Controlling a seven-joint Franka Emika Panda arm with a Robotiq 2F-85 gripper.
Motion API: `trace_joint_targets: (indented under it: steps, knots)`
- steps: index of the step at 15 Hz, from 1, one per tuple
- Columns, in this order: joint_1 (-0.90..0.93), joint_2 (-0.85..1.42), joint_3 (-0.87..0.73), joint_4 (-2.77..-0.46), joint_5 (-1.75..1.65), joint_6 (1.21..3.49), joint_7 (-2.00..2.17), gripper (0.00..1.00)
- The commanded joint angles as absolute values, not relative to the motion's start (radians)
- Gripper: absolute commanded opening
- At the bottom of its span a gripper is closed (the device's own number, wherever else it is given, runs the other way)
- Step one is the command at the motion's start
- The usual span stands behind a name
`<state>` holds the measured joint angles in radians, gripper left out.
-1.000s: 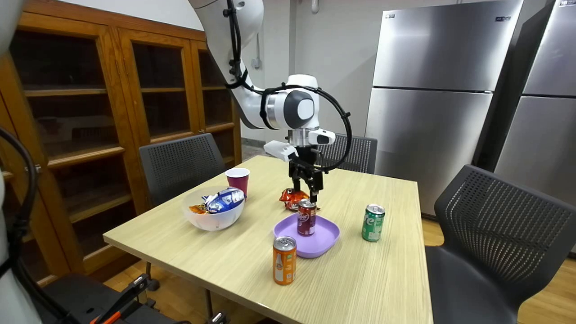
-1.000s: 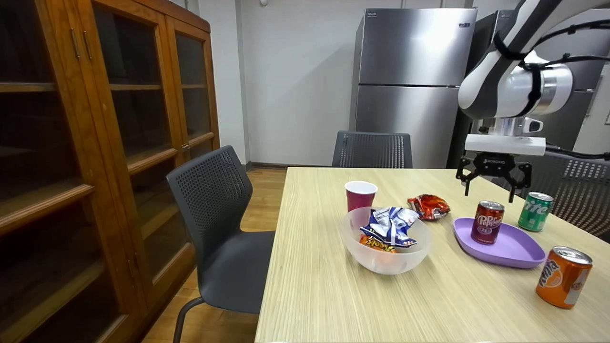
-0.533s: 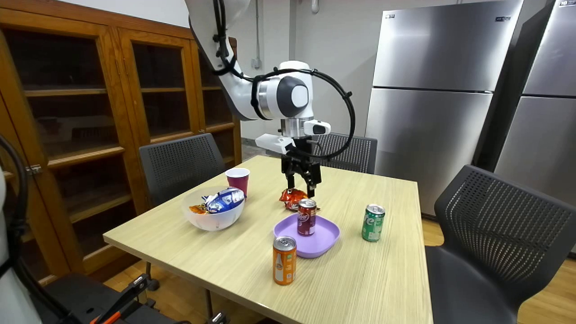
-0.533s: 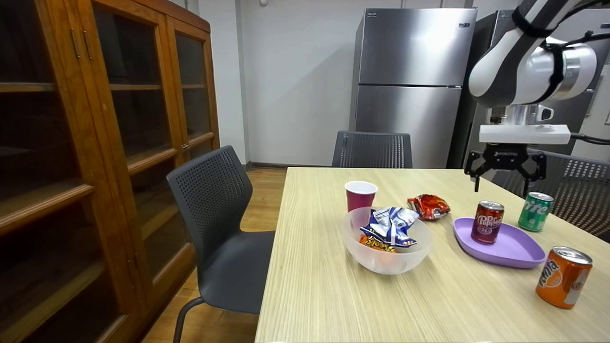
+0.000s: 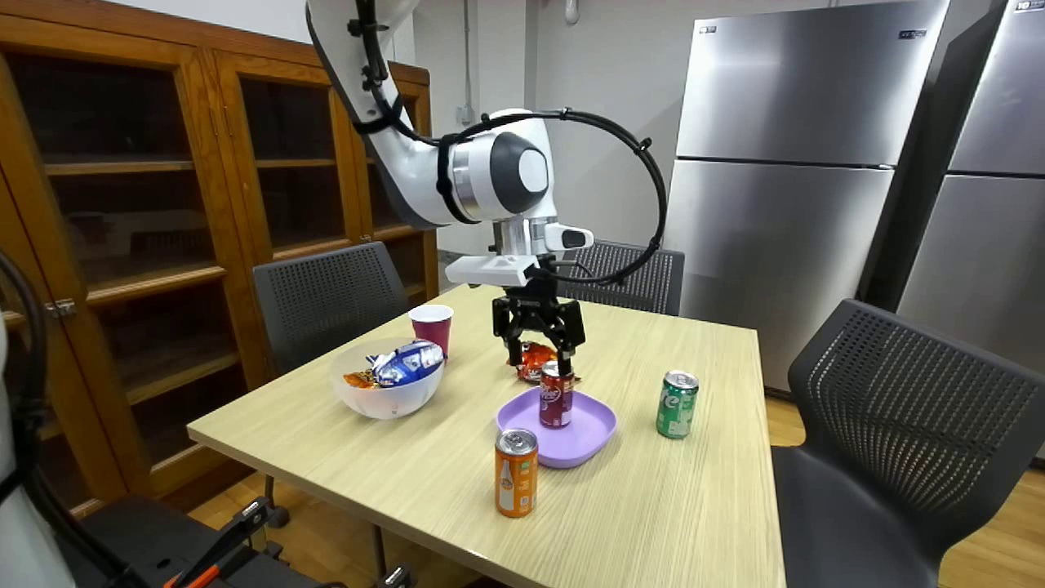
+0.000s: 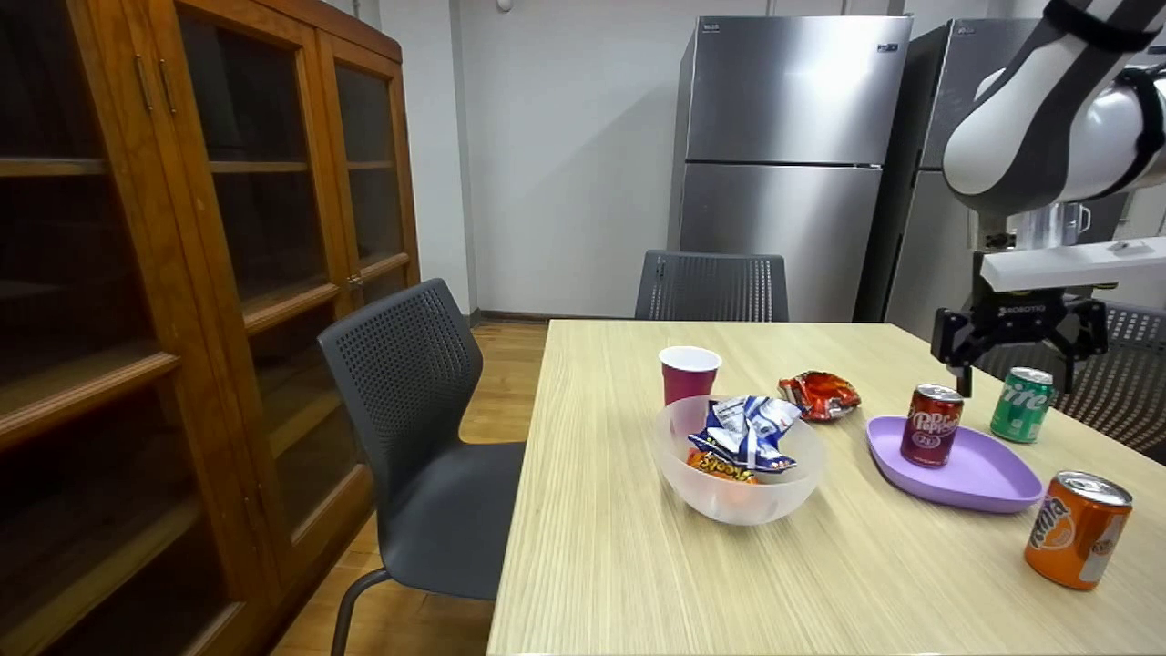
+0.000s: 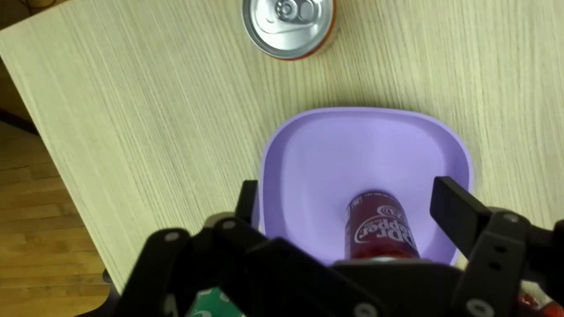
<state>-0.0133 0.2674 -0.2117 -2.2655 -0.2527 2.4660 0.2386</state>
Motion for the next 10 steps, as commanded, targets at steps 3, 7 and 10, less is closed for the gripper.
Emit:
trace_joint_targets:
  steps: [3, 7, 10]
  knots:
    - [-0.030, 0.216, -0.219, -2.381, -0.395, 2.495, 0.167, 1.00]
    - [-0.031, 0.250, -0.210, -2.355, -0.378, 2.479, 0.195, 1.00]
    - [-0.031, 0.250, -0.210, -2.355, -0.378, 2.479, 0.192, 1.00]
